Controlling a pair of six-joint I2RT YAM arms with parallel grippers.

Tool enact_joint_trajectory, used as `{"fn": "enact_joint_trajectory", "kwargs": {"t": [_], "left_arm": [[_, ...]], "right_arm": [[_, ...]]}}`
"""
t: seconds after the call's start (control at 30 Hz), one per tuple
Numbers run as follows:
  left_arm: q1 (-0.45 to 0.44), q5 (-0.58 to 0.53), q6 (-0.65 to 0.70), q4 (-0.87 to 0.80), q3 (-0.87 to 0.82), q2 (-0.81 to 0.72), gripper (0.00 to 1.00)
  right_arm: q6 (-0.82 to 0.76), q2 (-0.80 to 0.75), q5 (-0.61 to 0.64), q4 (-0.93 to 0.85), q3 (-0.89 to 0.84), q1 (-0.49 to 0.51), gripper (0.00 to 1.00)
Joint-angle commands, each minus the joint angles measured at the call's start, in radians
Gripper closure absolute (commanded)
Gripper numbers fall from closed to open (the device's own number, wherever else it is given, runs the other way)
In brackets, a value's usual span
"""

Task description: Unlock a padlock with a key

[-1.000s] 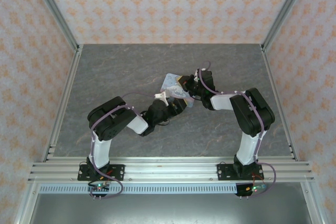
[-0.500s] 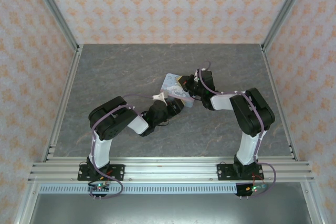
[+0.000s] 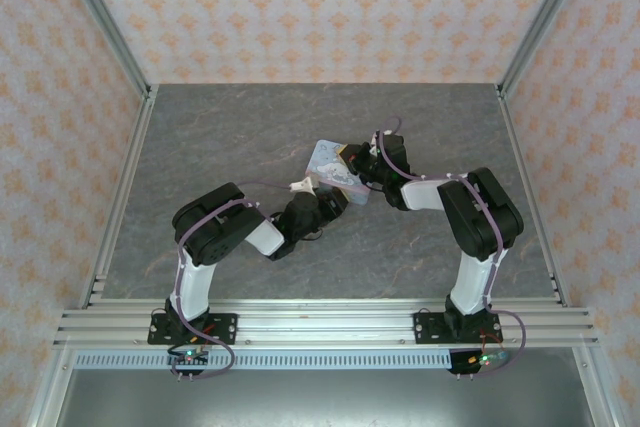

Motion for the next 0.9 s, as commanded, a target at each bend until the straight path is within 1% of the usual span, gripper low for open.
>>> {"fn": "enact_joint_trajectory", "kwargs": {"t": [0.0, 0.2, 0.3, 0.43, 0.57, 0.63, 0.73, 0.87], "left_arm": [[-0.008, -0.042, 0.009, -0.104, 0.012, 0.046, 0.72], [-0.008, -0.051, 0.002, -0.132, 0.021, 0.055, 0.82], [-0.002, -0.046, -0.009, -0.149, 0.022, 0.049, 0.90], [0.015, -0.012, -0.040, -0.159, 0.013, 0.016, 1.00], [0.036, 0.014, -0.053, -0.218, -0.001, -0.049, 1.00], [0.045, 0.025, -0.054, -0.240, -0.013, -0.084, 1.00], [0.063, 0.039, -0.054, -0.281, -0.031, -0.143, 1.00], [0.097, 0.077, -0.051, -0.319, -0.059, -0.203, 1.00]], "right_arm": [[-0.016, 0.032, -0.001, -0.055, -0.038, -0.002, 1.00], [-0.015, 0.028, -0.004, -0.056, -0.036, -0.004, 1.00], [-0.010, 0.011, -0.015, -0.063, -0.024, -0.011, 1.00], [-0.018, -0.051, -0.031, -0.106, 0.001, -0.027, 1.00], [-0.049, -0.156, -0.056, -0.175, 0.015, -0.027, 1.00], [-0.044, -0.212, -0.060, -0.187, -0.008, -0.026, 1.00], [-0.027, -0.301, -0.052, -0.185, -0.077, -0.016, 1.00], [-0.004, -0.414, -0.017, -0.162, -0.200, 0.029, 1.00]]}}
